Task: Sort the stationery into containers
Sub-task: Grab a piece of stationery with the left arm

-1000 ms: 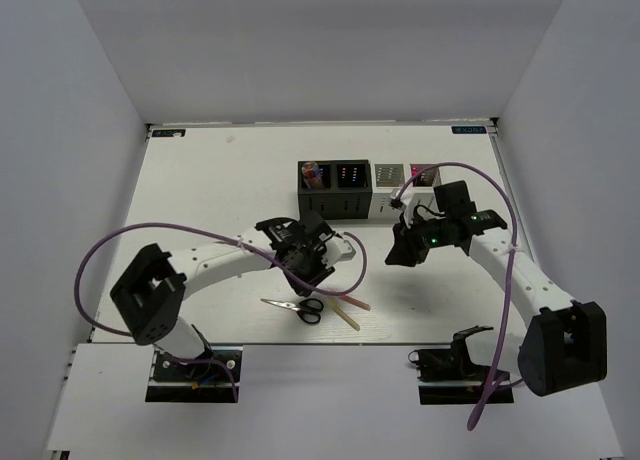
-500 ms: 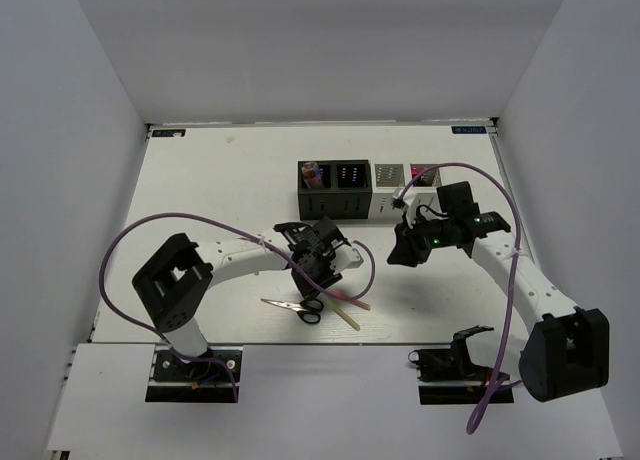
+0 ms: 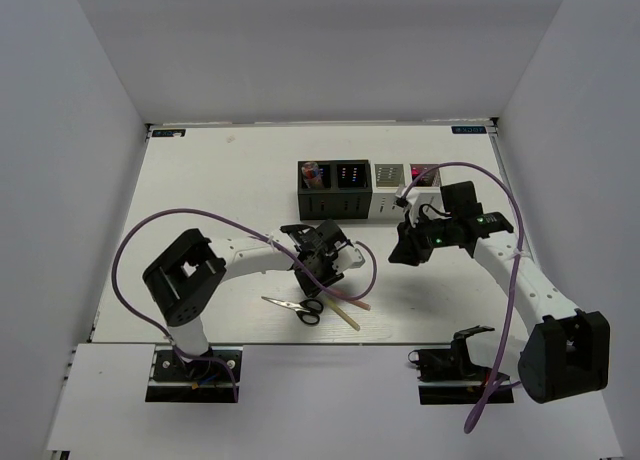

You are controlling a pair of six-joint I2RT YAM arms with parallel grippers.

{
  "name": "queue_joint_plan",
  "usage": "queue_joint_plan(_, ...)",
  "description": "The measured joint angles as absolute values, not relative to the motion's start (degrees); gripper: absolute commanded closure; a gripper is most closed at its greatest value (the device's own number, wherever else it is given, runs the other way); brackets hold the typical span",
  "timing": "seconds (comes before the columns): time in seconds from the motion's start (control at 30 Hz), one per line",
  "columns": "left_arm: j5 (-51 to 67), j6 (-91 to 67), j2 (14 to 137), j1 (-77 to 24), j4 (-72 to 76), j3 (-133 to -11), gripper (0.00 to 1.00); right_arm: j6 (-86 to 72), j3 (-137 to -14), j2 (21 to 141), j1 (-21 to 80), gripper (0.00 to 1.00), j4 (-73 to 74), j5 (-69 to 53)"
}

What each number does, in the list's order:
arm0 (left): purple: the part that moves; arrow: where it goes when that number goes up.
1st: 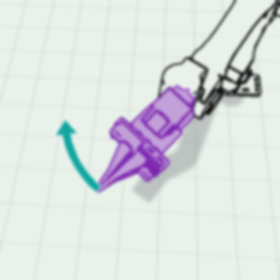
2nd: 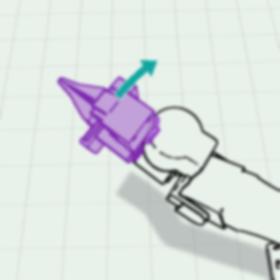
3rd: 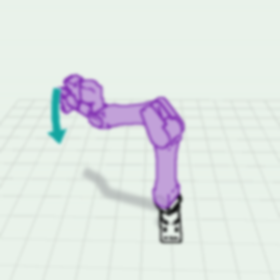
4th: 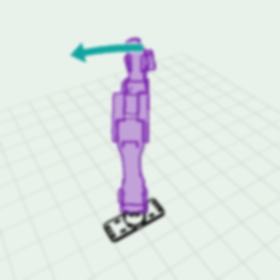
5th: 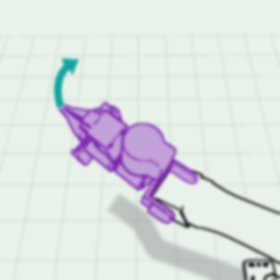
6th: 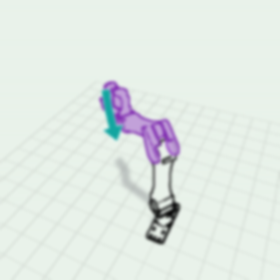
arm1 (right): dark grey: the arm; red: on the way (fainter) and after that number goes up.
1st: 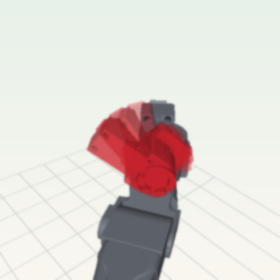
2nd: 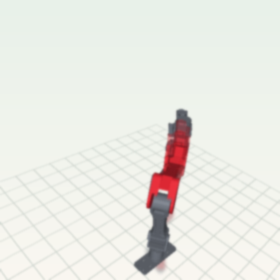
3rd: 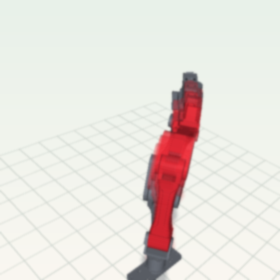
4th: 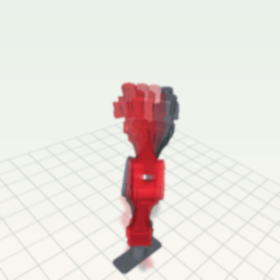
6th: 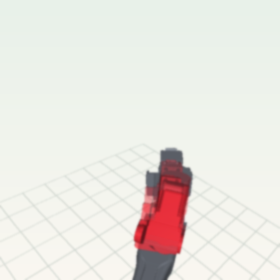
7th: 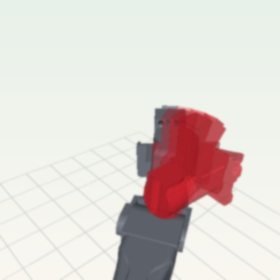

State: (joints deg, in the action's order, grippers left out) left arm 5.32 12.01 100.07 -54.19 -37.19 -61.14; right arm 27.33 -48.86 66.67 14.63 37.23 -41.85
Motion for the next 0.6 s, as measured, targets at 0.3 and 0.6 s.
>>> queue_joint_plan(0.3, 4.8, 12.0, 99.9, -54.3, -36.8, -61.0, 0.56, 27.4, -48.9, 66.5, 14.1, 0.65, 37.5, -42.6)
queue_joint_plan(0.6, 4.7, 12.0, 97.3, -53.8, -36.9, -60.4, 0.56, 27.5, -48.9, 66.3, 13.9, 0.65, 37.6, -43.6)
